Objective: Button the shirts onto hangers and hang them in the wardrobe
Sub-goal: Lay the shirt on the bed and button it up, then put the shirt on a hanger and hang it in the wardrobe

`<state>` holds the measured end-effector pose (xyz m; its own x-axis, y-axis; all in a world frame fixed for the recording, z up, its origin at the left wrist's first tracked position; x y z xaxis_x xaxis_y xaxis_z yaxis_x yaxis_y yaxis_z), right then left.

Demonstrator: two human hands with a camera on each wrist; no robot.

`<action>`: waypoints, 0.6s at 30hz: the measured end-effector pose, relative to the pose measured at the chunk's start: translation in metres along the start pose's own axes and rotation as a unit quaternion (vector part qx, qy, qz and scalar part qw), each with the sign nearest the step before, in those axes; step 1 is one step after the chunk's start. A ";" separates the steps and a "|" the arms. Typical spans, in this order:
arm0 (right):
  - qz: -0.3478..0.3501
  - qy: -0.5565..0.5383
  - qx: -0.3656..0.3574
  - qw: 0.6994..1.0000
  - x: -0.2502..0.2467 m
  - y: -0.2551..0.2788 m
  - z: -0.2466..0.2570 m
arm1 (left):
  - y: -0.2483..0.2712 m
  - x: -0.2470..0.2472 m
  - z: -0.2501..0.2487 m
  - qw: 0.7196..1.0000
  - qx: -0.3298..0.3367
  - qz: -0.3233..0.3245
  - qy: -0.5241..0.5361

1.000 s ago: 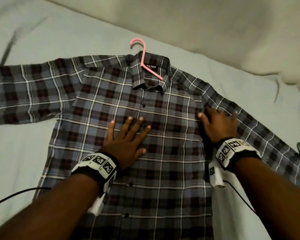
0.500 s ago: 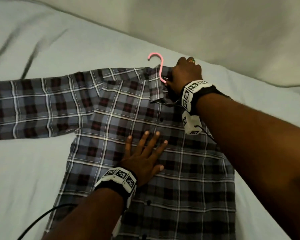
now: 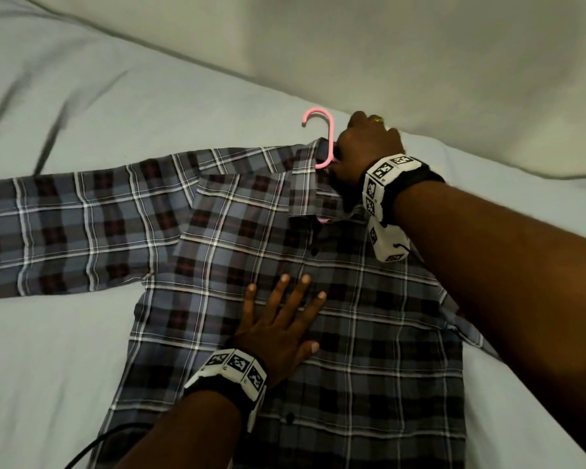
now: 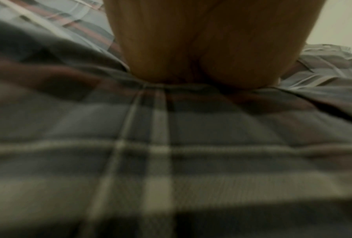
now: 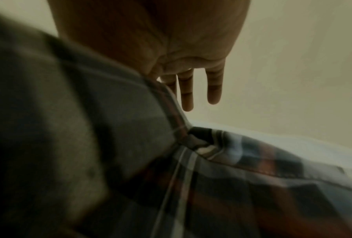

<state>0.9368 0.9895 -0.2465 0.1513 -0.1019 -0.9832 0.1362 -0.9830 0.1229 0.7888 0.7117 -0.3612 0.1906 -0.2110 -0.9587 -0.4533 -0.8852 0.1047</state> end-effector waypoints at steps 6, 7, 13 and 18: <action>-0.017 -0.050 0.077 0.996 -0.001 0.002 -0.017 | 0.000 0.001 0.000 1.000 0.000 0.011 0.000; -0.016 -0.061 0.077 0.995 0.000 0.005 -0.019 | 0.001 0.001 0.000 1.000 0.000 0.013 -0.003; -0.112 -0.196 0.059 0.973 -0.025 0.024 -0.017 | 0.001 -0.002 -0.005 0.996 0.009 0.075 0.052; -0.183 -0.221 0.071 0.955 -0.070 0.090 -0.016 | -0.009 -0.059 -0.010 0.995 0.014 0.092 0.039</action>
<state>0.9544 0.9109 -0.1642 -0.3127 0.2299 -0.9216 -0.0379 -0.9725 -0.2297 0.7908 0.7283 -0.3028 0.1676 -0.4010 -0.9006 -0.5112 -0.8165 0.2684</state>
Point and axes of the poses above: each hand's wrist, its own y-axis away from the middle knuckle, its own x-axis out of the palm, z = x × y, the point moved 3 cm from there along -y, towards the middle knuckle, and after that the axes turned 9 degrees about -z, right-handed, at the moved point
